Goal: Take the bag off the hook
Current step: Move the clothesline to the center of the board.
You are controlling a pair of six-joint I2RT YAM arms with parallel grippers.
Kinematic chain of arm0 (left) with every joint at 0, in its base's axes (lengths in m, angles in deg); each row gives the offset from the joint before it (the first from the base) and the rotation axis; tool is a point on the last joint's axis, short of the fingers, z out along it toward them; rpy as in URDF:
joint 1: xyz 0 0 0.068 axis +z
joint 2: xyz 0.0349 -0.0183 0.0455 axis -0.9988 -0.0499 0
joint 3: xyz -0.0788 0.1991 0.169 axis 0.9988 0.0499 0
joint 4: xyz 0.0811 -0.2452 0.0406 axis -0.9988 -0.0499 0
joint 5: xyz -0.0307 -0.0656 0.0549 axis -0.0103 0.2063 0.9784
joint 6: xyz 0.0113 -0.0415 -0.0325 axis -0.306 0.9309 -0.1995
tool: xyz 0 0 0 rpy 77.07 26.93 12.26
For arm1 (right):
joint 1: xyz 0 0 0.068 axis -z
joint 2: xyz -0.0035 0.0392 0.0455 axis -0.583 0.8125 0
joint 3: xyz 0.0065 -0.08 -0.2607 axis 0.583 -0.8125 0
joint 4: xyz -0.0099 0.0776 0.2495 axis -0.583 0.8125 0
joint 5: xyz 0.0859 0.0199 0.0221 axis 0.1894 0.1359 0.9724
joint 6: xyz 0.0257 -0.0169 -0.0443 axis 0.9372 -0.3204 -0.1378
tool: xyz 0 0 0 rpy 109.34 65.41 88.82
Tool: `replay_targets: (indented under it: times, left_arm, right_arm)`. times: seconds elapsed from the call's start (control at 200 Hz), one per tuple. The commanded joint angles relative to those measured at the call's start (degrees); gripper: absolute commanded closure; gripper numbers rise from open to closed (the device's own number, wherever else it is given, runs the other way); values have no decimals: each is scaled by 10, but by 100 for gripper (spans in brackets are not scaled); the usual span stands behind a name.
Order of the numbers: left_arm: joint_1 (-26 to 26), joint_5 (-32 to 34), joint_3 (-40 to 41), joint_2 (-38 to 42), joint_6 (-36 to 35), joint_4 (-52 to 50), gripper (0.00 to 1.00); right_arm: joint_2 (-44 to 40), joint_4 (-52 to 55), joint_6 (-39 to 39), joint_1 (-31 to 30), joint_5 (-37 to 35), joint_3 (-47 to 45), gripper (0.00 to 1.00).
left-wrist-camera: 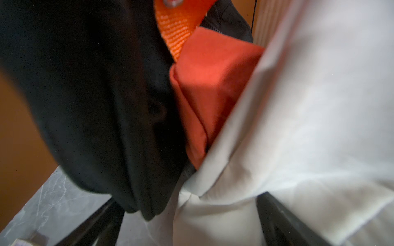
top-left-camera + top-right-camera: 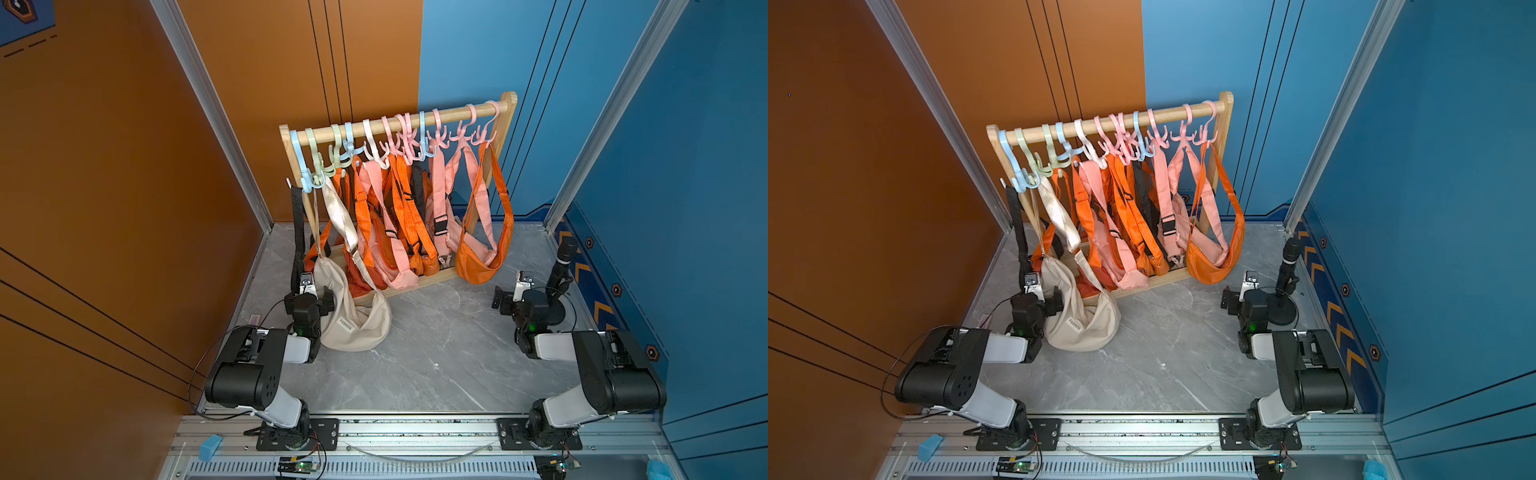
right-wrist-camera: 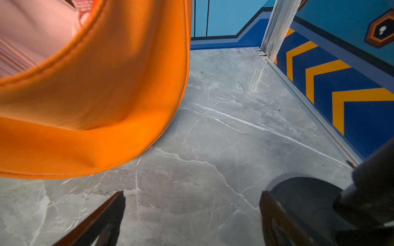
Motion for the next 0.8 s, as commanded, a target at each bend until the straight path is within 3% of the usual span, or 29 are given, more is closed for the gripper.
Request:
replay_targets:
  times: [0.0,0.33,0.486,0.671,0.796]
  left_arm:
    - [3,-27,-16,-9,-7,-3,2]
    - [17,-67,-21,-7,-2,-18,2]
    - [-1,-54,-17,13,-21,-23,2]
    - [-21,-2,-35,102,-29,-125,2]
    - [-19,13,-51,199,11,-234,2]
  right_arm:
    - [7,-12,-1,5,1,11,0]
    - [6,-11,-2,6,8,14,0]
    - [-56,122,-2,-4,-13,53,0]
    - [-135,241,32,-18,-11,85,0]
    - [-202,303,36,-42,-13,105,0]
